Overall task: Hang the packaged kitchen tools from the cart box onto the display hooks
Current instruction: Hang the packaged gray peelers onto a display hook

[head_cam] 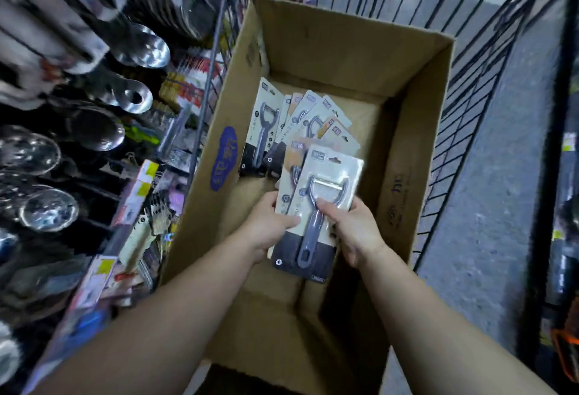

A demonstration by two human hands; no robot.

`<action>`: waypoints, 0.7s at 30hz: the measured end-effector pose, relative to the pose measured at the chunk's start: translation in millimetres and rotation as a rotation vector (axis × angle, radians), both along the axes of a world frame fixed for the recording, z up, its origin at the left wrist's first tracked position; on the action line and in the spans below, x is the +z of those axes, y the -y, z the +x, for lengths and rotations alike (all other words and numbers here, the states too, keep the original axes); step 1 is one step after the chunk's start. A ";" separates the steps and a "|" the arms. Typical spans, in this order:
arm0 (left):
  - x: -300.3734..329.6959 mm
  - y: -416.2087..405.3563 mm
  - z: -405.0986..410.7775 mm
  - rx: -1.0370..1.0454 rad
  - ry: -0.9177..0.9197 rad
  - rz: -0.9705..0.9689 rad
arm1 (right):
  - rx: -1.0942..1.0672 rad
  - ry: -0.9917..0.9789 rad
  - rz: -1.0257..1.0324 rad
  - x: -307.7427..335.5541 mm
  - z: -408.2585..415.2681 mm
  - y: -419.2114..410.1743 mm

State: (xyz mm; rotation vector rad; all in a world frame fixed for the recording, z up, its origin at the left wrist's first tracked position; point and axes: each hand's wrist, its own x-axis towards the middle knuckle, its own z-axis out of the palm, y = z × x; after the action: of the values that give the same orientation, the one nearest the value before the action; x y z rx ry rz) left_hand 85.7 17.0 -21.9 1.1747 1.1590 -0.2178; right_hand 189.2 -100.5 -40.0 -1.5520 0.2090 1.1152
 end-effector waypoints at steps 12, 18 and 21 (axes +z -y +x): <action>88.7 95.2 -77.7 0.358 0.180 0.059 | 0.319 0.177 0.034 112.7 -28.6 83.2; 136.2 109.1 -141.9 0.507 0.199 0.244 | 0.510 0.297 0.126 163.2 -68.7 66.3; 158.8 108.4 -179.7 0.603 0.195 0.350 | 0.612 0.363 0.193 187.1 -97.1 45.0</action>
State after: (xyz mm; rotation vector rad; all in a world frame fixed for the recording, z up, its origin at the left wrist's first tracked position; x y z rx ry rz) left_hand -93.9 -91.5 136.9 1.0595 1.3524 0.5663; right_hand 92.2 -145.5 147.1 -1.6526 -0.6403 1.2400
